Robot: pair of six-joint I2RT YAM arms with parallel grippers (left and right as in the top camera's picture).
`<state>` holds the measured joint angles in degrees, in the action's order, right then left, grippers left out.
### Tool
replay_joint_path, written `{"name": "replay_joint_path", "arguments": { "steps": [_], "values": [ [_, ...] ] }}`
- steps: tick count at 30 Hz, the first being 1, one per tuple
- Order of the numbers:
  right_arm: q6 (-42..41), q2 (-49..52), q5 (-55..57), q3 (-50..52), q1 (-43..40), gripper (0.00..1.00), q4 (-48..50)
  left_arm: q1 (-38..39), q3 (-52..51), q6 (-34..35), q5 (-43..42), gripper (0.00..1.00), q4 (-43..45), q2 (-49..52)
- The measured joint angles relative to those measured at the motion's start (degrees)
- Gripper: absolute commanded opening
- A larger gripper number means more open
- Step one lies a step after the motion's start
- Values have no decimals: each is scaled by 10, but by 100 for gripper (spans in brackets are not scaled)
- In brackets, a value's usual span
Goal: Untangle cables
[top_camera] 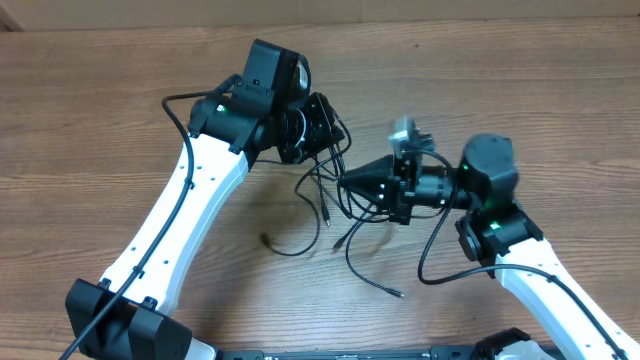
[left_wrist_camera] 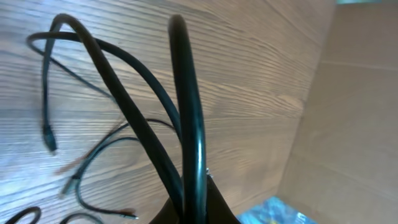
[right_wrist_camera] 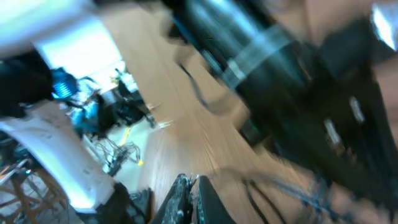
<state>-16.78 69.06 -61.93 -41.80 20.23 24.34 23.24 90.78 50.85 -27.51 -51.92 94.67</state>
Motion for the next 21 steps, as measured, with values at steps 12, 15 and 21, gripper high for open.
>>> {"name": "replay_joint_path", "arguments": {
  "steps": [12, 15, 21],
  "values": [
    [-181, -32, -56, -1, 0, 4, 115, 0, 0, -2, 30, 4, -12, 0],
    [-185, -32, -65, -1, 0, 7, 73, 0, 0, -2, 30, 4, -9, 0],
    [-68, -32, -29, -2, -14, 52, -180, 0, 0, -3, 14, 4, -9, 0]
  ]
}}
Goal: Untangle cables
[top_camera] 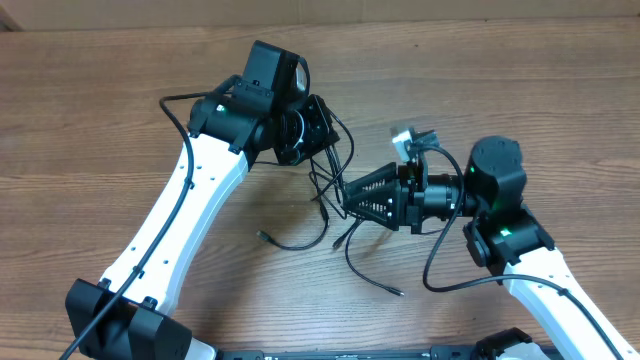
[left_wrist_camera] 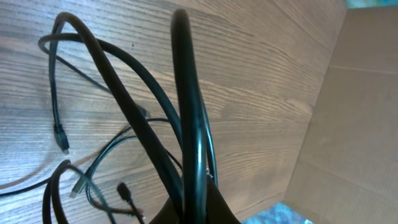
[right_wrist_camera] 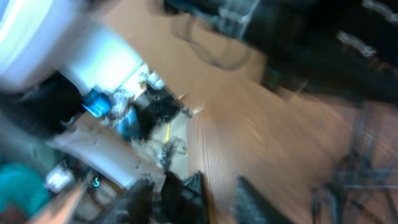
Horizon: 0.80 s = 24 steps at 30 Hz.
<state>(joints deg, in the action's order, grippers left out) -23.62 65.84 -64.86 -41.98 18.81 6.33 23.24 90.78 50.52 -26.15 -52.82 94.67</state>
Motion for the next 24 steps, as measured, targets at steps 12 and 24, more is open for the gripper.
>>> {"name": "replay_joint_path", "arguments": {
  "steps": [12, 24],
  "values": [
    [194, 3, 133, 1, -11, 62, -134, 0, 0, 2, -21, 4, 6, 0],
    [235, 33, 143, 1, -11, 33, -149, 0, 0, 23, -59, 4, 30, 0]
  ]
}}
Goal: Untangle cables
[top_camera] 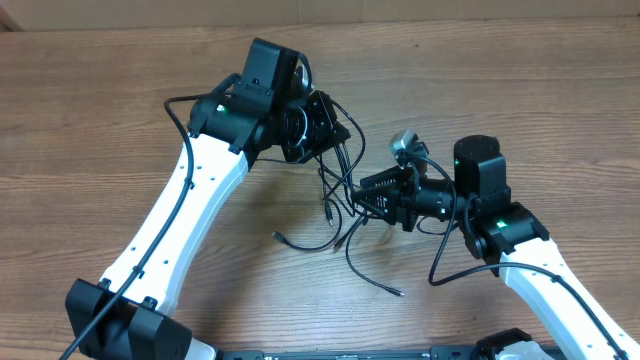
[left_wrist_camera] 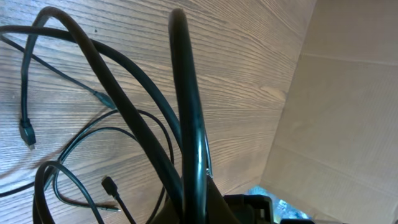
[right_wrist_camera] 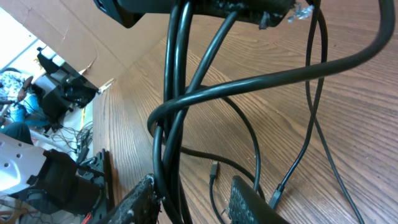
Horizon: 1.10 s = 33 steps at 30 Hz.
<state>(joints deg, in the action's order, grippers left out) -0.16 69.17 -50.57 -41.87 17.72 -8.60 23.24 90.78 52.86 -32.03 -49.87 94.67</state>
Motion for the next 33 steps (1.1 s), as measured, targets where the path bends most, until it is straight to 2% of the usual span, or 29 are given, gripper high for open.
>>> {"name": "replay_joint_path", "arguments": {
  "steps": [4, 10, 13, 26, 33],
  "values": [
    [1, 0, 0, 0, 0, 17, -7, 0, 0, 17, -2, 4, 2, 0],
    [4, 0, -1, 0, 0, 6, -10, 0, 0, 26, 2, 4, 2, 0],
    [4, 0, -2, 0, 0, 4, 0, 0, 0, 26, 11, 4, -4, 0],
    [-14, 0, -16, 0, 0, 4, 95, 0, 0, 28, 99, 4, -64, 0],
    [-27, -27, -22, 0, 0, 4, 177, 2, 0, 27, 75, 4, -104, 0]
  ]
}}
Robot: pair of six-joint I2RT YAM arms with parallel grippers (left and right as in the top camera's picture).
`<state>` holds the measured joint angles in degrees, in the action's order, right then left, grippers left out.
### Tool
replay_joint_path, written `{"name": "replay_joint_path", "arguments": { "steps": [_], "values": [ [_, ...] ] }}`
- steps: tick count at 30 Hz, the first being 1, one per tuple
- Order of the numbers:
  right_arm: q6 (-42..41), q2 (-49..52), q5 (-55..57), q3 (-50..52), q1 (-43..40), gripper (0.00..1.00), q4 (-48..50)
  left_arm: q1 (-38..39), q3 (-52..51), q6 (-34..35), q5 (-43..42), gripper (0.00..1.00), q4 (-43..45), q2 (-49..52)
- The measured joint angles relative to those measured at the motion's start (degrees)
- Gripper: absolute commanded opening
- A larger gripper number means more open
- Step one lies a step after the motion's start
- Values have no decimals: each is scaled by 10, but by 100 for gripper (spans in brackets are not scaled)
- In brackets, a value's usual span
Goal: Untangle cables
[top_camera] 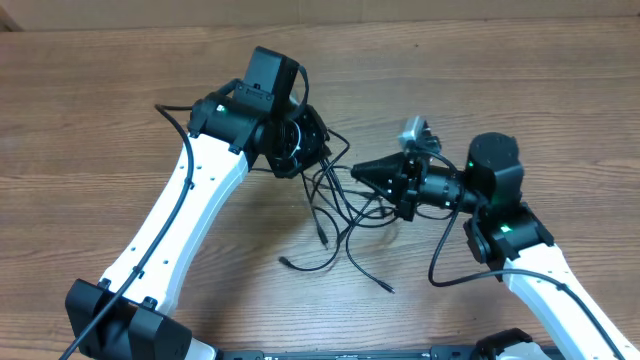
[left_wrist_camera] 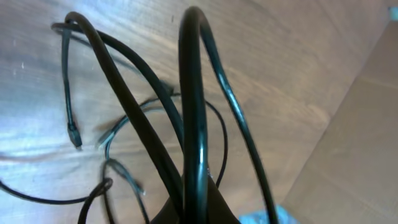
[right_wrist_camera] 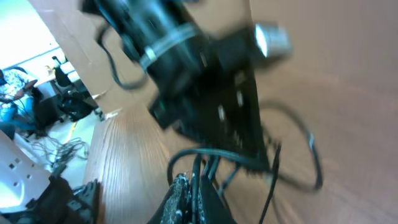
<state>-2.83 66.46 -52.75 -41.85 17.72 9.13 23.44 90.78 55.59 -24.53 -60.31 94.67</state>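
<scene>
Several thin black cables lie tangled on the wooden table between the two arms. My left gripper is shut on a thick black cable loop that arches up from its fingertips. My right gripper points left at the tangle and is shut on a black cable strand. The right wrist view is blurred, with the left gripper close ahead. Loose plug ends trail out below the tangle.
Another loose cable end lies toward the front of the table. The left arm's own cable loops out beside its wrist. A cardboard wall stands along the table's far edge.
My right gripper was open with its fingers either side of the hanging cables; now it is shut on a strand and sits slightly higher. The loose plug end has shifted toward the front.
The left gripper has held the thick cable loop throughout. The right gripper was shut beside the tangle, then stood open a little lower, then open around the cables hanging from the left gripper. Now it is shut on one strand.
</scene>
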Motion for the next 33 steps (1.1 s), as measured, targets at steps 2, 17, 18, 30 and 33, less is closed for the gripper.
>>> {"name": "replay_joint_path", "arguments": {
  "steps": [2, 17, 18, 30, 33],
  "values": [
    [-2, -10, -1, 0, 0, 3, 22, 5, 0, 0, 4, 4, -13, 0],
    [-79, -35, -83, -1, 9, 4, -122, 13, 0, 49, 87, 4, 15, 0],
    [-81, -35, -87, -1, 12, 4, -146, 12, 0, 50, 88, 4, 19, 0],
    [-25, -36, 40, -2, 18, 4, -430, -170, 0, 39, -117, 4, 54, 0],
    [-23, -36, 83, -2, 18, 14, -436, -236, 1, 15, -199, 4, 52, 0]
  ]
}}
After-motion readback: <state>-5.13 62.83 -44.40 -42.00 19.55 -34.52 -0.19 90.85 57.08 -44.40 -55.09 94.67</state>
